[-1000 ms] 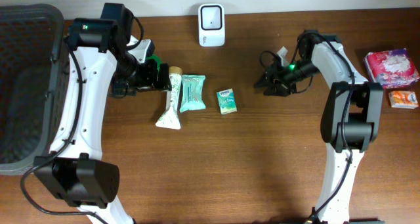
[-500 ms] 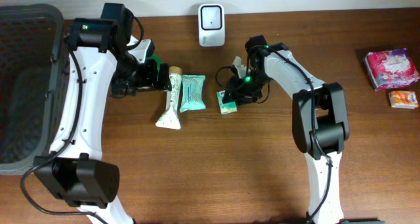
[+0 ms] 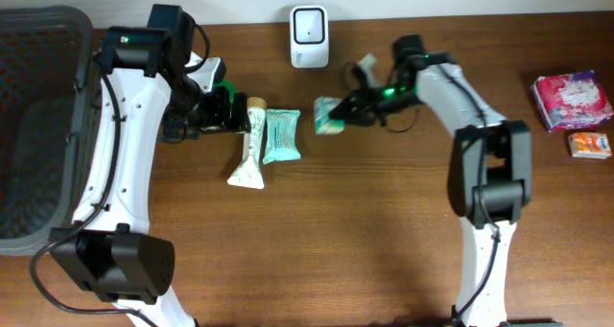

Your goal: Scan the item barcode

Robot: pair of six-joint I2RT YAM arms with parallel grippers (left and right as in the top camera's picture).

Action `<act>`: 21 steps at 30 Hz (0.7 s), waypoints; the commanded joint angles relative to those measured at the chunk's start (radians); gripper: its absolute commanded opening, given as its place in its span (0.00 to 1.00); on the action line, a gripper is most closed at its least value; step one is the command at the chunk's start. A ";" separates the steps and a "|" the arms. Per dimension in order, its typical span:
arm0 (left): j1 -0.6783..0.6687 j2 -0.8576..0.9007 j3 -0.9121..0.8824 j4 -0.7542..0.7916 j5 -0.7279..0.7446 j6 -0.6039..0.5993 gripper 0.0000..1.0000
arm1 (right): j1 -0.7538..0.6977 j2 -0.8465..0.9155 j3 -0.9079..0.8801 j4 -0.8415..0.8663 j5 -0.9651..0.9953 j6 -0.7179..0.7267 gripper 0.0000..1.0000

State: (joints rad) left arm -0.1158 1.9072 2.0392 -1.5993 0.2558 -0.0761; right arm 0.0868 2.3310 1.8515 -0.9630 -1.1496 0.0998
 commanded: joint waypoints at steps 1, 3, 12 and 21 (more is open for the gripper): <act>0.000 -0.015 0.002 0.001 0.010 0.001 0.99 | -0.074 -0.018 0.019 0.004 -0.190 -0.056 0.04; 0.000 -0.015 0.002 0.001 0.010 0.001 0.99 | -0.095 -0.018 0.019 -0.001 -0.263 -0.178 0.04; 0.000 -0.015 0.002 0.001 0.010 0.001 0.99 | -0.054 -0.018 0.019 -0.024 -0.253 -0.457 0.04; 0.000 -0.015 0.002 0.001 0.010 0.001 0.99 | 0.006 -0.018 0.019 -0.091 -0.068 -0.560 0.04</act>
State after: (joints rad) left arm -0.1158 1.9072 2.0392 -1.5993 0.2558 -0.0757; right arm 0.0826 2.3310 1.8534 -1.0527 -1.2453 -0.4194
